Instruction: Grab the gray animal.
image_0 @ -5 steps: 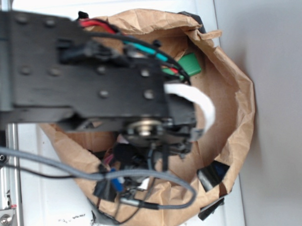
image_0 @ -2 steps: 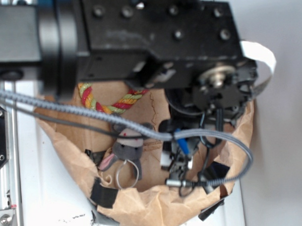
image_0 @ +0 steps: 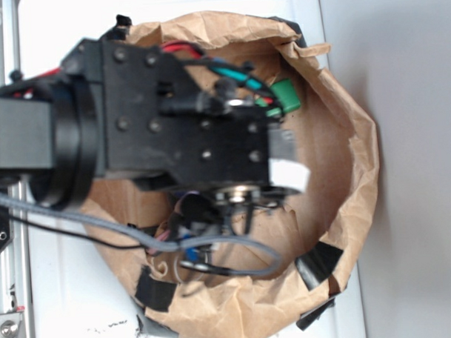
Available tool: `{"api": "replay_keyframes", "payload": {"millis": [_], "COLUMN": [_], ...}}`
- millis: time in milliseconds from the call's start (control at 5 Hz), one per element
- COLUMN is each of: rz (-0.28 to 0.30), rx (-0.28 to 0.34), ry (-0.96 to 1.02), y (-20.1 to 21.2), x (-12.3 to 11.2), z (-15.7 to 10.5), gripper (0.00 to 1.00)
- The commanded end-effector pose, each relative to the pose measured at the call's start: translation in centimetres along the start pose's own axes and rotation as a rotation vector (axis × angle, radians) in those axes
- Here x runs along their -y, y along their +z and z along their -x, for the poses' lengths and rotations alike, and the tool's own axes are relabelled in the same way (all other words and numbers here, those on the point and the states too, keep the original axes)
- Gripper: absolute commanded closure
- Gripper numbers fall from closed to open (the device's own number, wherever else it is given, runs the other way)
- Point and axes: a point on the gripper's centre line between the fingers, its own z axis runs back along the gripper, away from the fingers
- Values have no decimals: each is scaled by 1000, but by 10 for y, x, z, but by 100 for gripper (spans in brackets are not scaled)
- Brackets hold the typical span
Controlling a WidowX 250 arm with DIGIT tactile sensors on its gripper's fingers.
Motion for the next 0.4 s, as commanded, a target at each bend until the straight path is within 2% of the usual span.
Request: {"api": "replay_keyframes", "payload": {"millis": [0,200], "rz": [141,169], "rx": [-4,-8], "ry": [-60,-62], "y": [29,27], "x": [18,26], "z": [2,2], "gripper": [0,0]}}
